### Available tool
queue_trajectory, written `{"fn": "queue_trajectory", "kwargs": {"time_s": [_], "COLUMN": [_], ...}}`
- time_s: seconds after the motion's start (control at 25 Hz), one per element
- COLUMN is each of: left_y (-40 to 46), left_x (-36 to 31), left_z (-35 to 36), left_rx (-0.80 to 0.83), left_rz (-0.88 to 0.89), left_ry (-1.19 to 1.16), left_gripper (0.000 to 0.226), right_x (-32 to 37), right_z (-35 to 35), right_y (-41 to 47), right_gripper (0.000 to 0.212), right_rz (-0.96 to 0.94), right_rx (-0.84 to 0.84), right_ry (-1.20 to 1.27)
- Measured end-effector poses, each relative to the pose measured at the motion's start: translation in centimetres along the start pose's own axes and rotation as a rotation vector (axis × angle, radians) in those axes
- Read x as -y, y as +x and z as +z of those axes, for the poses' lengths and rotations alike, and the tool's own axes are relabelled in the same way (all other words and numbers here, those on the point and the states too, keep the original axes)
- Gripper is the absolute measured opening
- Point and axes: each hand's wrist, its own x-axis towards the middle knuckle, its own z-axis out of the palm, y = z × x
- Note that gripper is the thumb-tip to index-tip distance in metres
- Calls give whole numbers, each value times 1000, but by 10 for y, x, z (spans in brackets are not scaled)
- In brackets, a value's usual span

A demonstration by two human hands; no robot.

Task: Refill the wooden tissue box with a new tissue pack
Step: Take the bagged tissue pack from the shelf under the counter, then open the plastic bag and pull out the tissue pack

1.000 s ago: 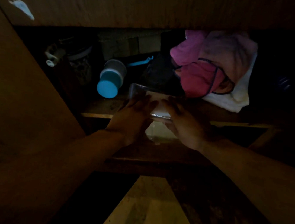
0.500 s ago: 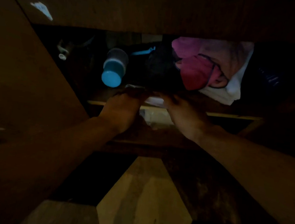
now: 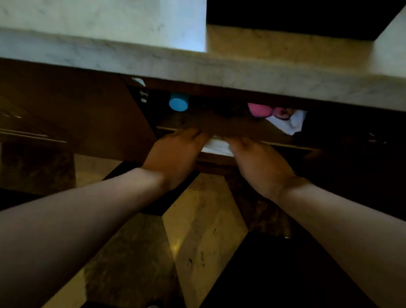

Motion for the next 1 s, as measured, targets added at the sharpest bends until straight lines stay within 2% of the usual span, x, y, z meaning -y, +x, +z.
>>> {"fn": "queue_trajectory", "kwargs": {"time_s": [0.2, 0.4, 0.6, 0.8, 1.0], "left_y": [-42, -59, -54, -46, -37], "left_x": [-30, -47, -70, -100, -119], "left_z": [-86, -166, -257, -332, -390], "left_rx": [-34, -30, -43, -93, -236], "left_rz": [16, 72, 151, 148, 127], "left_ry": [-33, -36, -13, -101, -181], "left_gripper": [48, 58, 56, 48, 58], "right_x": [21, 40, 38, 33, 18], "right_z": [-85, -171, -269, -354, -413], "right_y": [-27, -49, -64, -69, -75], "right_gripper": [54, 60, 52, 54, 50], "right_rz": [-94, -125, -149, -60, 26], "right_rx": [18, -3, -102, -140, -228], "right_ry": [50, 48, 22, 42, 128]}}
